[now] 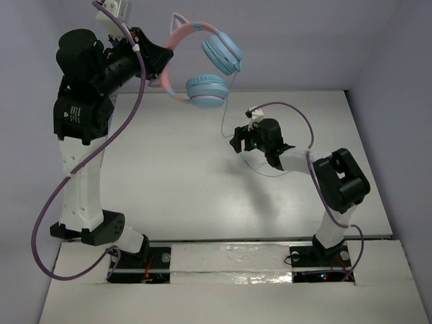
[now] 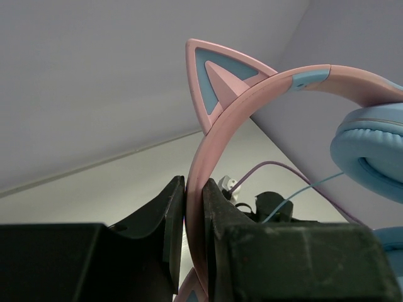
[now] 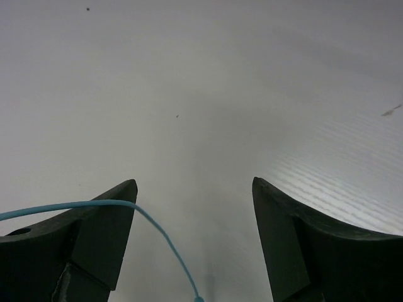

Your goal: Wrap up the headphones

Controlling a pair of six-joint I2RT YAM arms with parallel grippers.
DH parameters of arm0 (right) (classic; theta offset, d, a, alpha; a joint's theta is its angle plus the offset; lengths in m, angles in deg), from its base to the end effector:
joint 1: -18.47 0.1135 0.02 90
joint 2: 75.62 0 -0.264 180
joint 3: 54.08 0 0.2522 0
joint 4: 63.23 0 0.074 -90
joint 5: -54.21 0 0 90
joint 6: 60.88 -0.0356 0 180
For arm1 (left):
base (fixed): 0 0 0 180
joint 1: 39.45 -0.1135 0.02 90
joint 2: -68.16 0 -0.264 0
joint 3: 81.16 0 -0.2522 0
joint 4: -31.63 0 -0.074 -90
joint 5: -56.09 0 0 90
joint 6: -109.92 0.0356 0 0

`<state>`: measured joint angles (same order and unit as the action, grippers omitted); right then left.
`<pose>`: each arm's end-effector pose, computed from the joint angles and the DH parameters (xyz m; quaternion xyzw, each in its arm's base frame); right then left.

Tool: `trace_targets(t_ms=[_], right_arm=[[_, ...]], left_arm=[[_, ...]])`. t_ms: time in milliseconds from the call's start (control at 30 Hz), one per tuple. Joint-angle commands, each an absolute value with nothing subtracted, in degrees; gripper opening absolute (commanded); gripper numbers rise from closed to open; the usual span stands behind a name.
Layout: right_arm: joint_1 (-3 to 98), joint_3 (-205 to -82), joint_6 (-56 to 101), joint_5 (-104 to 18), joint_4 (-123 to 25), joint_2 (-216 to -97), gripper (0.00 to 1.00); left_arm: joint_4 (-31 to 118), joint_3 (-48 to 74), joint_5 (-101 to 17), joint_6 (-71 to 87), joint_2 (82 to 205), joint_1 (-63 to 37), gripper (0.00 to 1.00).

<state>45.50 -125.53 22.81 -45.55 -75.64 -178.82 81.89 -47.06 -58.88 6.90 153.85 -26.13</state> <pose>0.3515 0.1861 0.2017 -0.1946 0.7908 0.2318 0.5321 0.2205 -0.0676 0.6140 0.1672 0.6275 -0.3057 0.6963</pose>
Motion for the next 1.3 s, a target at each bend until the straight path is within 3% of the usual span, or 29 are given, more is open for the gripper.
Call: trace_targets(t_ms=[0, 300, 433, 500, 733, 1267], right_arm=[[45.37, -127.17, 21.21, -49.32, -78.20, -180.39, 0.79], [45.37, -120.31, 14.71, -52.93, -82.43, -178.72, 0.66], [45.37, -117.33, 12.42, -51.61, -82.60, -176.52, 0.79], [45.37, -116.00, 12.24, -51.34, -81.47, -175.47, 0.81], [45.37, -111.08, 9.69, -52.13, -79.79, -171.42, 0.75], [46.42, -111.43, 6.97, -52.66, -71.35, -173.09, 0.74]], left_arm=[[76.94, -50.44, -59.49, 4.19, 151.57, -27.40, 0.00], [74.67, -50.54, -59.57, 2.87, 151.92, -27.41, 0.00], [73.61, -50.63, -59.31, 2.34, 152.01, -27.94, 0.00], [73.17, -50.71, -59.31, 2.25, 152.18, -27.94, 0.00], [72.65, -49.84, -58.51, 2.08, 152.80, -29.08, 0.00], [71.06, -46.50, -58.08, 1.90, 152.01, -30.66, 0.00]])
